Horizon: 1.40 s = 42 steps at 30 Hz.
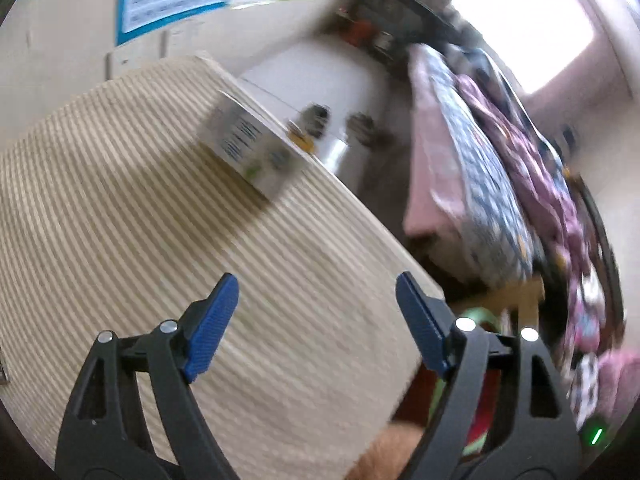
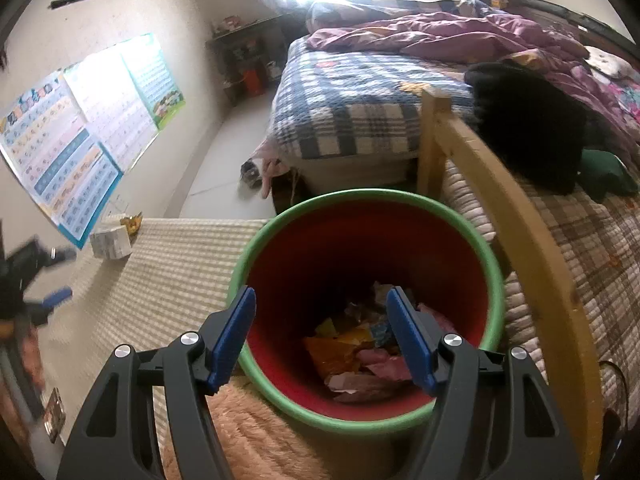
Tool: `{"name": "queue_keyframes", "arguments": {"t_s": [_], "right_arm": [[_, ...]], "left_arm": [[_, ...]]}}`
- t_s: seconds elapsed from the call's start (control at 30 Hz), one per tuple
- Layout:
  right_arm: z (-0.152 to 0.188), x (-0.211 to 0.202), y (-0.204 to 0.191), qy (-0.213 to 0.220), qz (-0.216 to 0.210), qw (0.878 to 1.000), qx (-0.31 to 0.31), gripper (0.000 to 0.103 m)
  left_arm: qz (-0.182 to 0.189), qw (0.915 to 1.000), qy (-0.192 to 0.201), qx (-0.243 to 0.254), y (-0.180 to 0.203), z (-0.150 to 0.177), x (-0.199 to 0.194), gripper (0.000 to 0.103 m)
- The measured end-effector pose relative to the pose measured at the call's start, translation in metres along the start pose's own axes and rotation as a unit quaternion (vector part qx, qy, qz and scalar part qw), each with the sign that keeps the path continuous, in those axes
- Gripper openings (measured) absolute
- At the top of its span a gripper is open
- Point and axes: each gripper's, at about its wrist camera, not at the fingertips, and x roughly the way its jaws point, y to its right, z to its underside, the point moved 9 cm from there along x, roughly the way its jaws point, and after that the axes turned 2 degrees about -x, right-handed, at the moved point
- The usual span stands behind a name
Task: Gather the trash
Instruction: 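Grasp the white milk carton on the table with the left tool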
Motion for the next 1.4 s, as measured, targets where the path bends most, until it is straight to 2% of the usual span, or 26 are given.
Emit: {"name": "queue_keyframes", "arguments": {"t_s": [0.07,0.23,0.43,0.6,0.7,0.8,0.83,0.9,1.1,1.17,1.23,1.33,1.4], "right_arm": [[0.003,0.004,-0.002,-0.006,-0.002,1.0,-0.001,0.066],[0.005,0.014,0.003,-0.019,0.0,1.0,0.013,0.066],[0.006,0.023,0.013,-0.028,0.007,0.999,0.029,0.066],[0.007,0.028,0.008,-0.037,0.003,0.999,0.026,0.066],[0.009,0.03,0.001,-0.041,-0.003,0.999,0.02,0.066],[0.014,0.032,-0.007,-0.049,-0.01,0.999,0.015,0.066],[0.014,0.032,-0.01,-0.049,-0.012,0.999,0.014,0.066],[0.015,0.031,-0.015,-0.05,-0.016,0.999,0.009,0.066],[0.011,0.023,-0.029,-0.039,-0.026,0.999,0.0,0.066],[0.011,0.022,-0.033,-0.038,-0.031,0.999,-0.002,0.066],[0.01,0.025,-0.042,-0.042,-0.038,0.998,-0.007,0.066],[0.006,0.032,-0.068,-0.045,-0.06,0.997,-0.027,0.066],[-0.003,0.038,-0.097,-0.041,-0.081,0.995,-0.051,0.066]], "left_arm": [[0.0,0.9996,0.008,-0.027,-0.01,-0.025,0.007,0.086],[-0.009,0.9952,0.026,-0.094,-0.028,-0.072,0.037,0.089],[-0.045,0.988,0.015,-0.147,-0.048,-0.089,0.076,0.089],[-0.086,0.9857,-0.003,-0.145,-0.057,-0.095,0.101,0.089],[-0.091,0.9849,-0.02,-0.146,-0.062,-0.092,0.109,0.089],[-0.075,0.9874,-0.026,-0.137,-0.065,-0.09,0.11,0.081],[-0.063,0.9896,-0.026,-0.127,-0.061,-0.09,0.107,0.073],[-0.063,0.991,-0.034,-0.113,-0.061,-0.089,0.106,0.069],[-0.01,0.9919,-0.049,-0.117,-0.069,-0.071,0.077,0.062],[-0.004,0.9945,-0.049,-0.092,-0.073,-0.057,0.056,0.062],[-0.018,0.9985,-0.04,-0.033,-0.077,-0.039,0.03,0.061],[-0.042,0.9979,-0.031,0.038,-0.085,-0.011,-0.006,0.061],[-0.047,0.9969,-0.03,0.055,-0.093,0.004,-0.024,0.06]]}}
